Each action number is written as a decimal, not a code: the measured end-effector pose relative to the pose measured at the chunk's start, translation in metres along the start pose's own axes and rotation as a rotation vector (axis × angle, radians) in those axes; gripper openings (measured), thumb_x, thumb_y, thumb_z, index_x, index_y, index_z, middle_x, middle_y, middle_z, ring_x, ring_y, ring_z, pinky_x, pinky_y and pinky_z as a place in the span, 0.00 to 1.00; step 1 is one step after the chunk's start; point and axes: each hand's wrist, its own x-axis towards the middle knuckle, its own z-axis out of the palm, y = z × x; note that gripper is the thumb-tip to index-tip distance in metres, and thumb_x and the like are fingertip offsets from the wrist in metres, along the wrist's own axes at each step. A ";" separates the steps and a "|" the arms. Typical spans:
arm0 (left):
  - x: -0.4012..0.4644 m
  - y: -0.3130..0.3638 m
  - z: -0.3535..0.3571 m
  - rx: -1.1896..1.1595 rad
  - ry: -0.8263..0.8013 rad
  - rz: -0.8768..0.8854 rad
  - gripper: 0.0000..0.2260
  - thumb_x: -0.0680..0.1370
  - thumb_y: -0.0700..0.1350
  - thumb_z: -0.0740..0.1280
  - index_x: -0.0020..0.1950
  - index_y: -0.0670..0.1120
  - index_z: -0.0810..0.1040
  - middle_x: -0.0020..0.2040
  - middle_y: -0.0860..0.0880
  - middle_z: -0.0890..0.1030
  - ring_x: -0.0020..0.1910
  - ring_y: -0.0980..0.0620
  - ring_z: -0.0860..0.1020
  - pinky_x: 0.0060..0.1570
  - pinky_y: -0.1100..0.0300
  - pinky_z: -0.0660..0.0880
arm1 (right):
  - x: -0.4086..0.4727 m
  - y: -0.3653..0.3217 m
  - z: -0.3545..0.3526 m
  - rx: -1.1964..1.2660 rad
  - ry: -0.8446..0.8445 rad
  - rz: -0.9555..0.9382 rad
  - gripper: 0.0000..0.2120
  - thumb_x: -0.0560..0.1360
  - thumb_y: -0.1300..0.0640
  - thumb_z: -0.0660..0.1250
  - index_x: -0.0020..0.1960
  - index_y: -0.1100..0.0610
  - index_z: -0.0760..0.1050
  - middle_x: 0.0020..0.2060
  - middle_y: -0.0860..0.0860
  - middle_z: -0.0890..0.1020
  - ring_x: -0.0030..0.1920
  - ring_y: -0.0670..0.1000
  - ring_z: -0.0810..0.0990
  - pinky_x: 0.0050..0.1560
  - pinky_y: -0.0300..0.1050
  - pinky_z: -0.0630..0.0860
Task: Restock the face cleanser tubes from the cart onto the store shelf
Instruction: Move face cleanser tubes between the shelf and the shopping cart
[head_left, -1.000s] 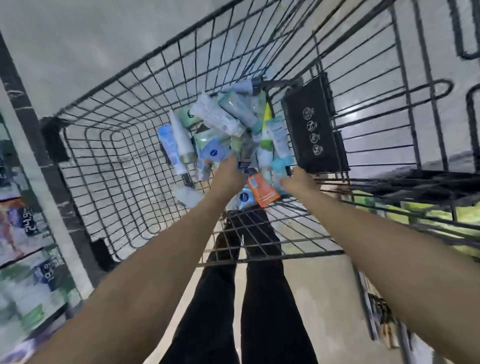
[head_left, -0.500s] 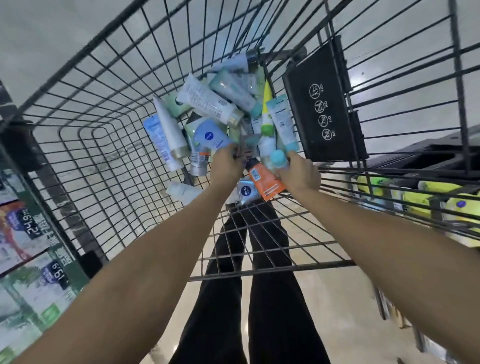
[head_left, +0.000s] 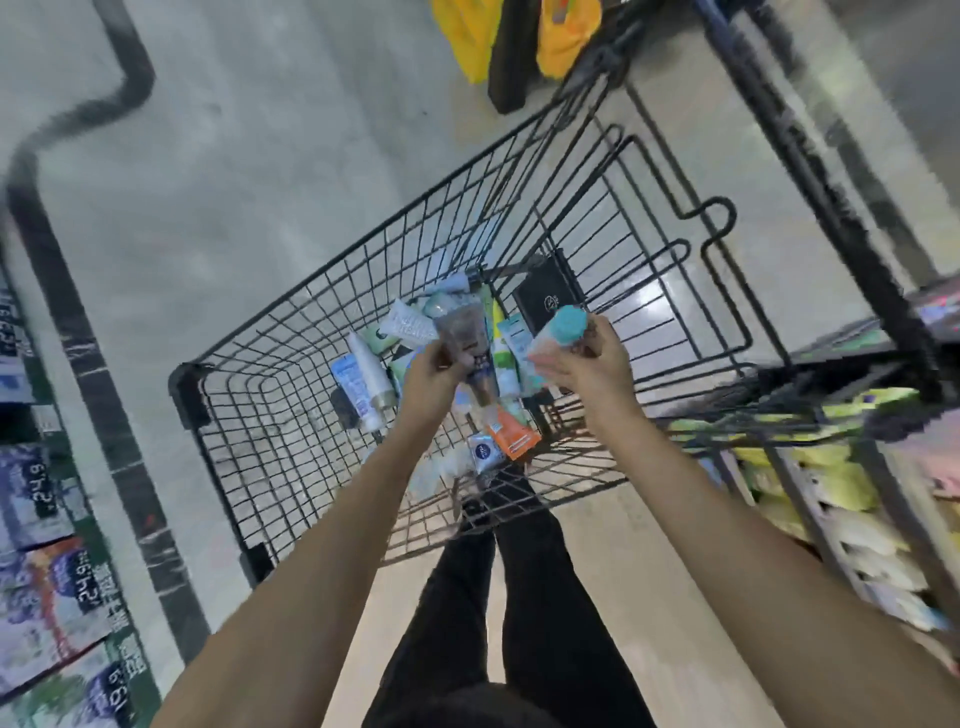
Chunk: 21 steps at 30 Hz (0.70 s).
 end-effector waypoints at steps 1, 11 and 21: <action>-0.011 0.017 -0.004 -0.029 -0.012 0.025 0.07 0.81 0.43 0.68 0.58 0.45 0.79 0.54 0.45 0.83 0.55 0.44 0.81 0.58 0.45 0.76 | -0.012 -0.009 -0.005 0.054 0.003 -0.029 0.25 0.66 0.69 0.81 0.55 0.49 0.78 0.55 0.54 0.83 0.56 0.54 0.85 0.52 0.53 0.85; -0.129 0.162 0.032 -0.230 -0.193 0.225 0.10 0.84 0.48 0.65 0.59 0.42 0.77 0.47 0.43 0.84 0.42 0.45 0.83 0.40 0.52 0.80 | -0.148 -0.086 -0.092 0.249 0.089 -0.339 0.19 0.72 0.71 0.76 0.58 0.56 0.79 0.53 0.54 0.86 0.53 0.58 0.87 0.49 0.49 0.84; -0.255 0.236 0.155 -0.210 -0.560 0.385 0.10 0.81 0.37 0.65 0.62 0.40 0.78 0.53 0.33 0.84 0.46 0.39 0.84 0.38 0.53 0.82 | -0.287 -0.107 -0.233 0.355 0.402 -0.489 0.08 0.76 0.56 0.76 0.54 0.48 0.84 0.47 0.55 0.85 0.44 0.46 0.84 0.45 0.46 0.82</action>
